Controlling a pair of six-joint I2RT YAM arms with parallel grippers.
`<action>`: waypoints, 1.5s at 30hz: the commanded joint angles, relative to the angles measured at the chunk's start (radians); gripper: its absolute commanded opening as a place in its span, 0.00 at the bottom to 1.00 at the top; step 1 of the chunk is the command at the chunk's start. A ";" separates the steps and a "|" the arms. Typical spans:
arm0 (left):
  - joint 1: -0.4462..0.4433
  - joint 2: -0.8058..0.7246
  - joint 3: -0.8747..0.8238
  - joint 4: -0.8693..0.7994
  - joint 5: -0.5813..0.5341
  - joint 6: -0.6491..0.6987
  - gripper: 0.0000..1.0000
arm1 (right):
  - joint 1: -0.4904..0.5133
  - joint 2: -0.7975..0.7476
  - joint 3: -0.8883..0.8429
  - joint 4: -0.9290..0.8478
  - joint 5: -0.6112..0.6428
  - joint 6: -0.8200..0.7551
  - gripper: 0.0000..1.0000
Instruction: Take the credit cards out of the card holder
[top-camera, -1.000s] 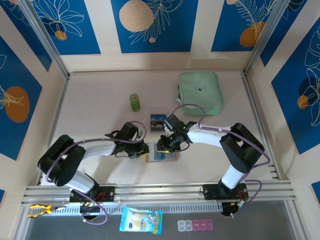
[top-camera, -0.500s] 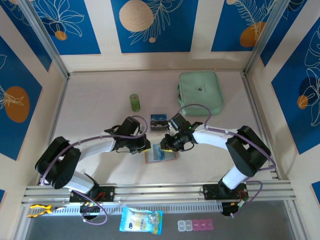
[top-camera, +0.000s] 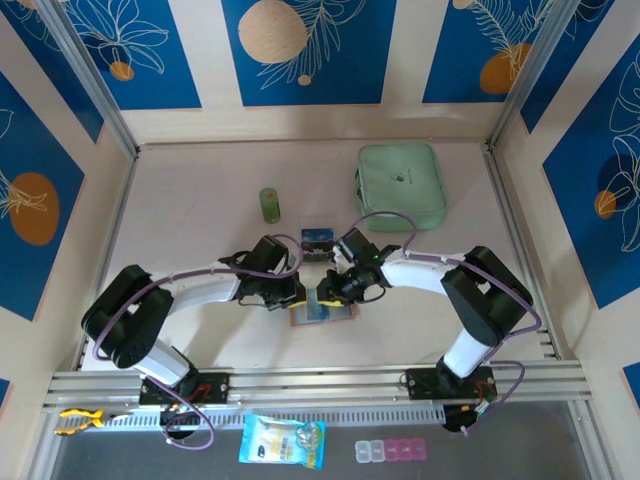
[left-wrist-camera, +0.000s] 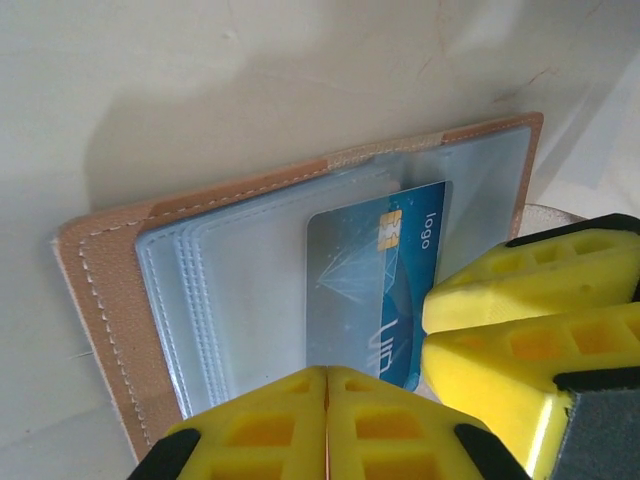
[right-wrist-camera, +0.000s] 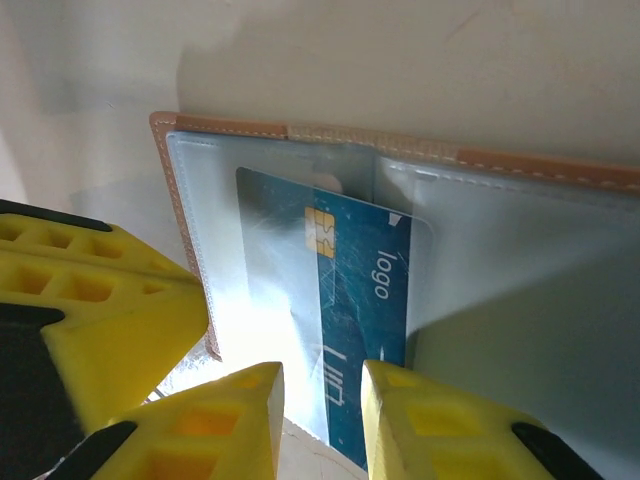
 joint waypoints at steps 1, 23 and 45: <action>-0.004 -0.010 -0.010 -0.026 -0.015 0.011 0.08 | 0.004 0.022 0.011 0.018 -0.039 0.007 0.29; -0.004 0.005 -0.044 -0.001 -0.012 0.011 0.05 | 0.014 -0.029 0.031 -0.002 -0.016 0.005 0.28; -0.002 0.035 -0.052 -0.048 -0.063 0.039 0.03 | 0.004 0.012 0.009 -0.073 0.044 -0.020 0.29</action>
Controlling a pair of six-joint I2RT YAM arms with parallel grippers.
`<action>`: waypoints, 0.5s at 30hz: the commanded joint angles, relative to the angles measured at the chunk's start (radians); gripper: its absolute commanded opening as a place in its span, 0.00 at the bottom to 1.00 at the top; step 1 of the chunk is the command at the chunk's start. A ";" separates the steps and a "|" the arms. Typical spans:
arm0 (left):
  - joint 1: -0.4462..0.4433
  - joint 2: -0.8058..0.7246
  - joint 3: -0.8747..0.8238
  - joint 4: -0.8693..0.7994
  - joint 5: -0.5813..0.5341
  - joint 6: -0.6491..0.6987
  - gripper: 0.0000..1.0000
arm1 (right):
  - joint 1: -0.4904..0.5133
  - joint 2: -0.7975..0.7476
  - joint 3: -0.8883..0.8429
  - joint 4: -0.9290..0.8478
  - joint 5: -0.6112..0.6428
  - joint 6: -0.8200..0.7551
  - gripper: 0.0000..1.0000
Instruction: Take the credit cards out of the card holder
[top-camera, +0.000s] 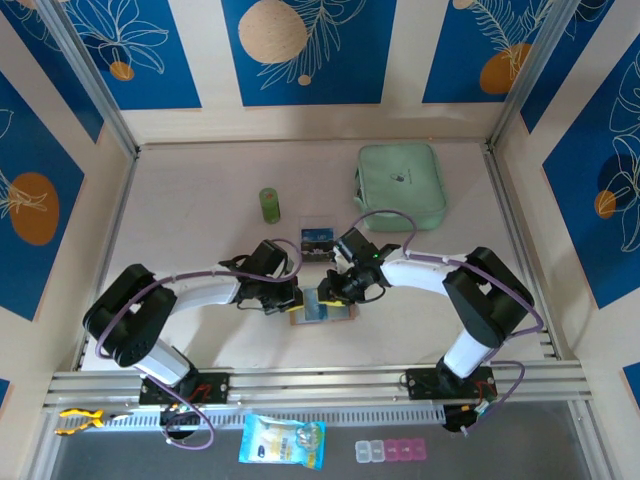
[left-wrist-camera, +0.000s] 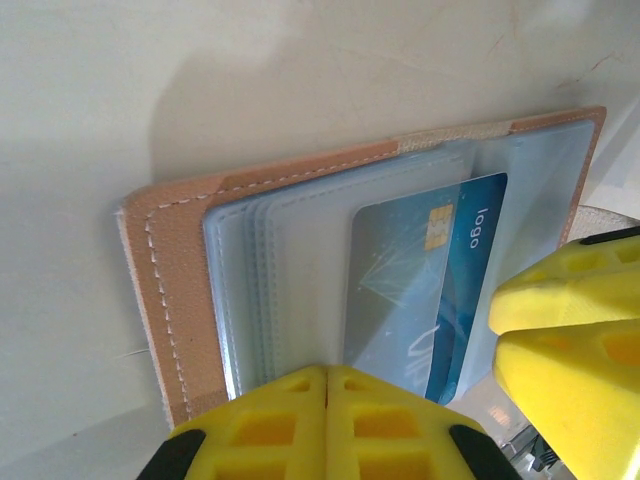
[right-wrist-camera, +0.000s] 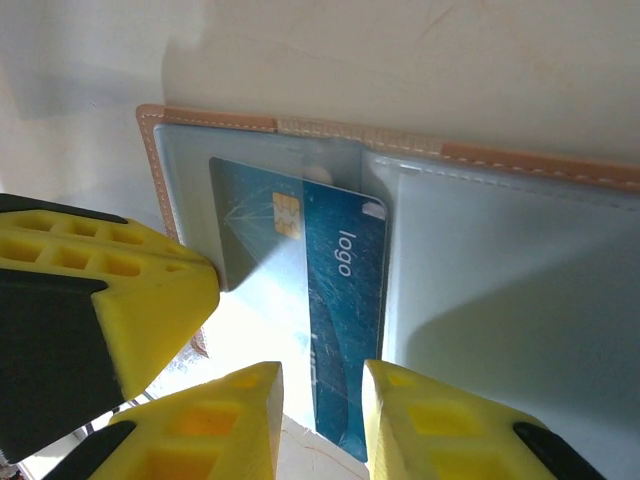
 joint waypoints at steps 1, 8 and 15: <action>-0.002 0.023 -0.013 -0.071 -0.054 0.030 0.03 | -0.004 0.026 -0.007 -0.021 0.000 -0.016 0.29; -0.003 0.036 -0.005 -0.072 -0.054 0.032 0.03 | -0.005 0.042 -0.012 0.009 -0.028 -0.009 0.29; -0.001 0.048 -0.003 -0.071 -0.053 0.036 0.03 | -0.028 0.021 -0.066 0.148 -0.128 0.044 0.26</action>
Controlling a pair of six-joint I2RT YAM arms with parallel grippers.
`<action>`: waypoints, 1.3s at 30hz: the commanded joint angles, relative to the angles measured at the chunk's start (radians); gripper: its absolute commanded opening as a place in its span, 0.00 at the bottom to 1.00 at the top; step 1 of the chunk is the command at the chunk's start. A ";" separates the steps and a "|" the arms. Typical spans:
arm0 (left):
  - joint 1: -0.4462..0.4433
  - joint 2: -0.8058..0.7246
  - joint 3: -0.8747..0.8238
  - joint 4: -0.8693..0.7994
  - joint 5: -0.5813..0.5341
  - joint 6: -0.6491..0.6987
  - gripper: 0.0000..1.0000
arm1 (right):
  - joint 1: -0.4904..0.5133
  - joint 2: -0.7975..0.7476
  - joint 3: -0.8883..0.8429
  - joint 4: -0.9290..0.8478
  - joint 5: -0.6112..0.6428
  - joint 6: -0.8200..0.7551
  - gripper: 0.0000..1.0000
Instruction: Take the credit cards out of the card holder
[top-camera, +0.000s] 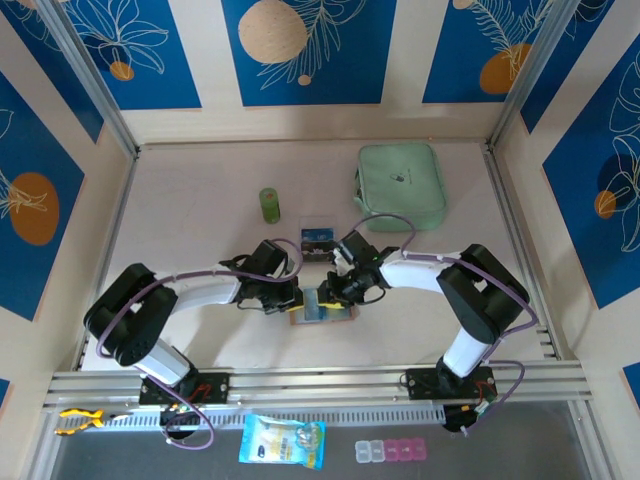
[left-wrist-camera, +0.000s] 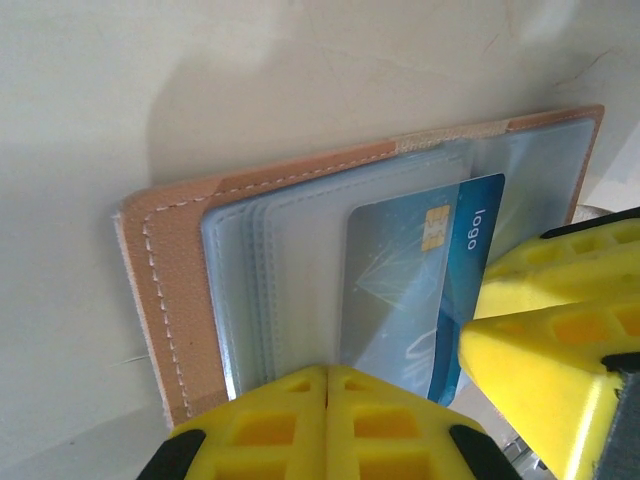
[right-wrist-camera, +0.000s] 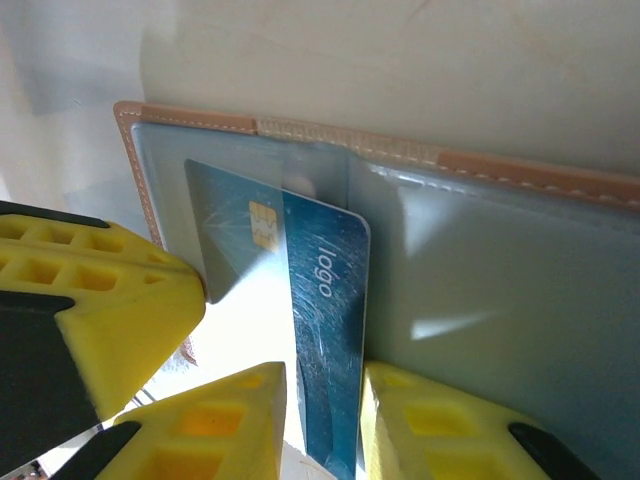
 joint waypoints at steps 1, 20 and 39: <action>-0.001 0.043 -0.007 -0.071 -0.053 0.020 0.02 | -0.013 -0.009 -0.033 0.077 -0.082 0.034 0.25; 0.006 0.035 -0.009 -0.074 -0.047 0.026 0.02 | -0.042 -0.060 -0.053 0.037 -0.051 0.011 0.08; 0.009 -0.004 0.011 -0.071 -0.028 0.017 0.03 | -0.072 -0.194 0.134 -0.354 0.136 -0.236 0.06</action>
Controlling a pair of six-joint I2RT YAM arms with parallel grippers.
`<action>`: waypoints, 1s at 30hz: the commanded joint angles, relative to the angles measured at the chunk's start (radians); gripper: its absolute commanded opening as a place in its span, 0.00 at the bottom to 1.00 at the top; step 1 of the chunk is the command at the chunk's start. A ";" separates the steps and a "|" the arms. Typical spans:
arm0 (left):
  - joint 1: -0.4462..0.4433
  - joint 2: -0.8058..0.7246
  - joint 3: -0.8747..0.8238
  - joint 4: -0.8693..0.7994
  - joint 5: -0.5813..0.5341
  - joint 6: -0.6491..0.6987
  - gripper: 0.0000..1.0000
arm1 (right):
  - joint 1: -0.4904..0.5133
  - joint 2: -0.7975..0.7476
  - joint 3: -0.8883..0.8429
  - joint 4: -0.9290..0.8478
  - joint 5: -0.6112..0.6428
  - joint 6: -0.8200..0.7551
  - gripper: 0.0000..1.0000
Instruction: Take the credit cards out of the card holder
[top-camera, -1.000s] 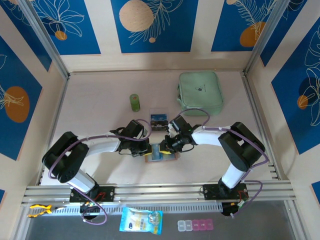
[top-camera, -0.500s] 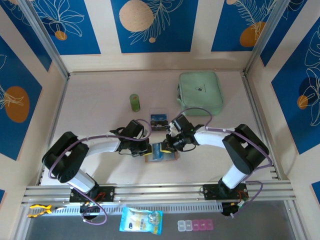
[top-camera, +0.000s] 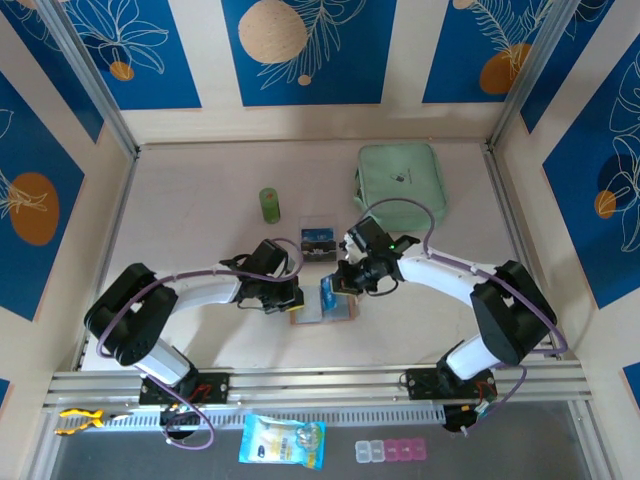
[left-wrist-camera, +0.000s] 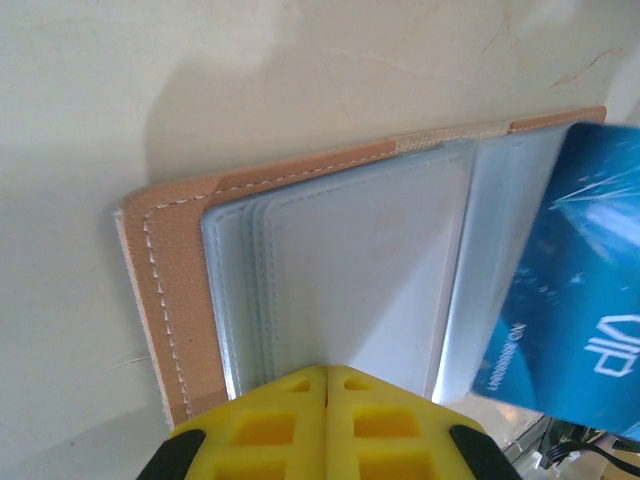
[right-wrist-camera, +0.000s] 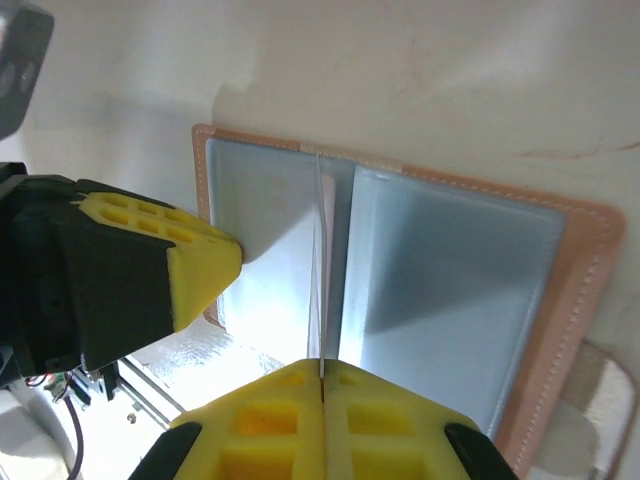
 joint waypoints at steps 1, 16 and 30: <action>0.005 -0.010 0.006 -0.065 -0.028 0.011 0.03 | -0.016 -0.027 0.062 -0.115 0.042 -0.111 0.06; 0.012 -0.125 -0.010 -0.088 -0.055 0.007 0.07 | -0.033 0.139 0.412 -0.366 0.167 -0.874 0.01; 0.077 -0.257 -0.096 -0.130 -0.068 0.018 0.08 | -0.036 0.394 0.785 -0.557 0.267 -1.427 0.00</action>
